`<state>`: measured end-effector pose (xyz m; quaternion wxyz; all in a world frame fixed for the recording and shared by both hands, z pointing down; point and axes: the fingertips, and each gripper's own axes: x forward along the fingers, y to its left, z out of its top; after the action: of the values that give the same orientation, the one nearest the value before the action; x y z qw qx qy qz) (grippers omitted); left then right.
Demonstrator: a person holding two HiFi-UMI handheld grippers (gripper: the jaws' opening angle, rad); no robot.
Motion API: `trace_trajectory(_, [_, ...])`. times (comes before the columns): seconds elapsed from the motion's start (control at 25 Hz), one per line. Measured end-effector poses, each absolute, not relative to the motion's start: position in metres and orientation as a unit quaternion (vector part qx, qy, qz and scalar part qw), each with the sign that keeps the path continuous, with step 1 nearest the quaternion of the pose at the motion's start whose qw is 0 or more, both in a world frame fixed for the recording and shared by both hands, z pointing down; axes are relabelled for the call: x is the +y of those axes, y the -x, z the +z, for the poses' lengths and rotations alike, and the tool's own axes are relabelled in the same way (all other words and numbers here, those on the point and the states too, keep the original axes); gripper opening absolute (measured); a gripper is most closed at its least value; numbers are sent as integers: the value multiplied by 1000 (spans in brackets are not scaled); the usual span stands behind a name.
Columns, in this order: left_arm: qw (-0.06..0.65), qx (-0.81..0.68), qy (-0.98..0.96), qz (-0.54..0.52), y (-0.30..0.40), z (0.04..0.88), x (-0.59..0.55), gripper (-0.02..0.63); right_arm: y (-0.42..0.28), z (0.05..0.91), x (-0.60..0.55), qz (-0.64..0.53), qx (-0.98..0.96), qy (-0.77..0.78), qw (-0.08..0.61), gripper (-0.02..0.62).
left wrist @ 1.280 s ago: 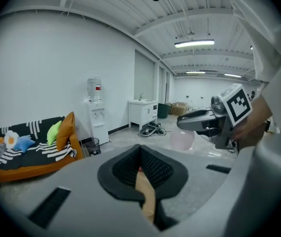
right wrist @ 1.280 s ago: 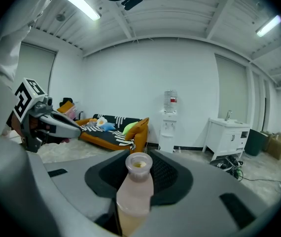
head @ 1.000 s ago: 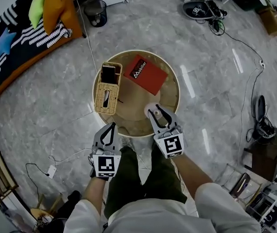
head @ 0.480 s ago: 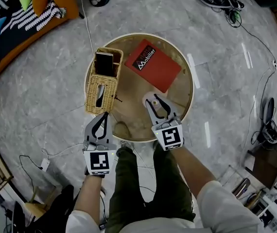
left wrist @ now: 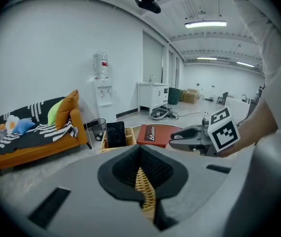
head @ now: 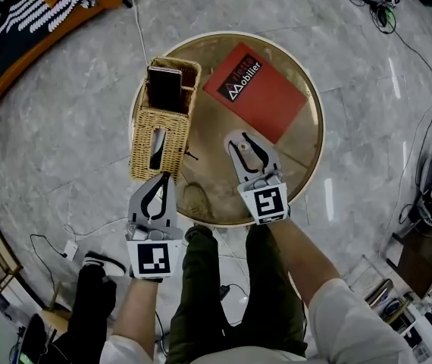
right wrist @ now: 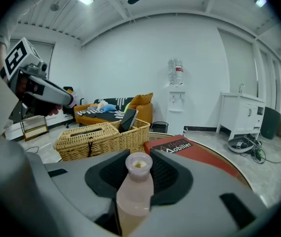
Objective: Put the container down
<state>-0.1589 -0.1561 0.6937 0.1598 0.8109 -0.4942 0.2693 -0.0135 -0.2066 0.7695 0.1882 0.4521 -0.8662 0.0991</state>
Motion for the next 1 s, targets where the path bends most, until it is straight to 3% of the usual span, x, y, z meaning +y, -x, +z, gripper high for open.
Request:
trace_trajectory(0.8, [177,-486,-804,294,167,727,-144,8,20,811,-212,119,-857,-459,200,146])
trace_trajectory(1.0, [175,-487,-803,295,164,726,-141,6,17,807,-210,119,-859,-460,192,177])
